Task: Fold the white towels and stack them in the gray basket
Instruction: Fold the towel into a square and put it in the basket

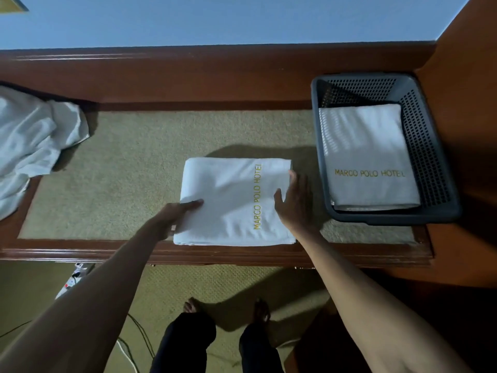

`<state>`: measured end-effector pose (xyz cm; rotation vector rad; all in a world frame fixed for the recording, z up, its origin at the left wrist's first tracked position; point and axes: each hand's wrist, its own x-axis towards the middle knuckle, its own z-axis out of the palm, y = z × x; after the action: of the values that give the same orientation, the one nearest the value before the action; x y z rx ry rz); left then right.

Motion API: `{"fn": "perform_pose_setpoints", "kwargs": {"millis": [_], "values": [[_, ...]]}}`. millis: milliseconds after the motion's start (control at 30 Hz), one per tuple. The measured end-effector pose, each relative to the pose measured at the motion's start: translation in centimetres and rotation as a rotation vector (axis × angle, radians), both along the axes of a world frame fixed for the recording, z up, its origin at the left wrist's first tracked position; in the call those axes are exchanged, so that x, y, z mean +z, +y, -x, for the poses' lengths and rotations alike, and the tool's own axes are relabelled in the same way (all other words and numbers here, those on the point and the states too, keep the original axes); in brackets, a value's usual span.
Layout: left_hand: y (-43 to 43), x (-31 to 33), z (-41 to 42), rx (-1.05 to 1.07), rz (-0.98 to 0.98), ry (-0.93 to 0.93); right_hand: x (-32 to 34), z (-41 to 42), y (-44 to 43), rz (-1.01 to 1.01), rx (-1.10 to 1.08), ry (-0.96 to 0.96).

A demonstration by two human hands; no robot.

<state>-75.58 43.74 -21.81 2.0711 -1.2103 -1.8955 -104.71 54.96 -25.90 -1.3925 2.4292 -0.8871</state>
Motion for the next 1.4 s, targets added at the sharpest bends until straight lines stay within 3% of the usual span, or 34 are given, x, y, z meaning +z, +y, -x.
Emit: {"fn": "perform_pose_setpoints", "kwargs": {"millis": [133,267,467,567,667,733,833,967,1067,1167,1300,1400], "values": [[-0.5,0.4,-1.5,-0.213,-0.088,0.236,0.8,-2.8,-4.3,0.038,0.148,0.009],[-2.7,-0.1,-2.1,-0.399,-0.158,0.301,1.2,-5.6,-8.8,0.017,0.204,-0.029],[-11.0,1.8,-2.7,-0.697,-0.156,0.080,0.9,-8.1,-15.3,0.036,0.256,-0.039],[-18.3,2.8,-2.0,-0.900,-0.083,-0.095,0.3,-9.0,-18.6,0.079,0.212,0.056],[-25.0,3.3,0.4,-1.021,0.085,-0.333,-0.3,-9.1,-21.5,0.121,0.136,0.116],[-27.8,3.2,3.0,-1.082,0.283,-0.391,-0.7,-8.8,-23.0,0.133,0.106,0.150],[-28.9,2.4,6.5,-1.107,0.661,-0.450,-0.7,-7.9,-25.2,0.133,0.060,0.162],[-26.1,-1.8,7.9,-0.888,1.048,-0.498,-2.6,-6.4,-27.4,0.073,0.028,0.213],[-24.8,-5.6,7.3,-0.792,1.063,-0.376,-5.1,-5.8,-27.6,-0.011,0.122,0.240],[-24.2,-8.1,7.0,-0.854,1.080,-0.416,-6.5,-5.5,-27.3,-0.056,0.186,0.248],[-24.5,-9.6,7.1,-0.877,1.115,-0.482,-8.2,-5.2,-27.4,0.069,0.133,0.418],[-24.9,-10.1,7.1,-0.882,1.130,-0.487,-8.5,-5.2,-27.3,0.095,0.147,0.433]]}}
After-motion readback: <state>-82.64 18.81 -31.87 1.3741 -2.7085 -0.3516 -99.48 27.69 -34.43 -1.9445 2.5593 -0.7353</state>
